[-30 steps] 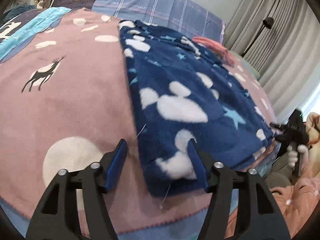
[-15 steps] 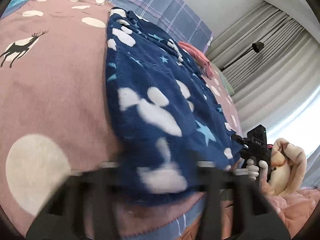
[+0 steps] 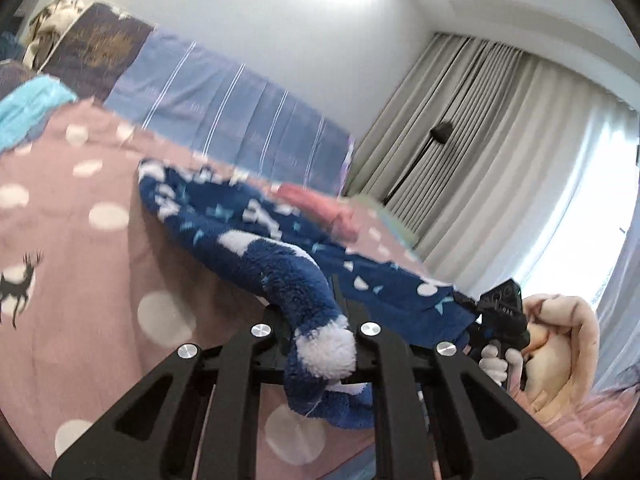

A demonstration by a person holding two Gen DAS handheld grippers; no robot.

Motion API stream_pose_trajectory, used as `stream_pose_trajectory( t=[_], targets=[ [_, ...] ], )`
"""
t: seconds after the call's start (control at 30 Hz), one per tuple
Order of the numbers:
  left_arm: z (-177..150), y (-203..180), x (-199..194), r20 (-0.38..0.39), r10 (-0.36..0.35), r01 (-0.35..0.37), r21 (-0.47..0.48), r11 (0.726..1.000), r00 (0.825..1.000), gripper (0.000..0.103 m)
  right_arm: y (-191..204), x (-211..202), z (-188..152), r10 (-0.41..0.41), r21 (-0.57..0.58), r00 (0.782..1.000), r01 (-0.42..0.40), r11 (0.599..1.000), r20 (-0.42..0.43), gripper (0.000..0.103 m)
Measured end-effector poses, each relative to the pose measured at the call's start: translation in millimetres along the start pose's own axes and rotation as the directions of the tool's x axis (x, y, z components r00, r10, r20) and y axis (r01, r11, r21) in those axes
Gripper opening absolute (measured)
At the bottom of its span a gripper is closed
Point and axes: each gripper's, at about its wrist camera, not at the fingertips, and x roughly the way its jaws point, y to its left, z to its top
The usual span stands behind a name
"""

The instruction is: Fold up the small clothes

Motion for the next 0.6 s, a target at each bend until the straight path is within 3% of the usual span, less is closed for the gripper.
stream_pose_trajectory(
  t=[0.17, 0.27, 0.33, 0.4, 0.6],
  targets=[
    [7, -39, -45, 0.093, -0.036, 0.032, 0.049, 0.998, 0.995, 0.012, 40, -43, -1, 0.028, -0.078, 0.997, -0.023, 0.997, 0.066, 0.013],
    [7, -66, -72, 0.126, -0.013, -0.003, 0.127, 0.992, 0.992, 0.013, 81, -76, -5, -0.005, -0.212, 0.992, 0.032, 0.977, 0.127, 0.013],
    [9, -69, -70, 0.122, 0.019, -0.038, 0.152, 0.988, 0.992, 0.013, 94, -83, -3, -0.079, -0.279, 0.986, 0.119, 0.953, 0.149, 0.013],
    [11, -60, -54, 0.104, 0.053, -0.067, 0.134, 0.989, 0.993, 0.013, 84, -74, -1, -0.138, -0.277, 0.979, 0.176, 0.945, 0.15, 0.014],
    [13, -17, -4, 0.013, 0.166, -0.167, 0.055, 0.984, 0.986, 0.013, 12, -32, 15, -0.197, -0.088, 0.975, 0.206, 0.975, 0.104, 0.014]
  ],
)
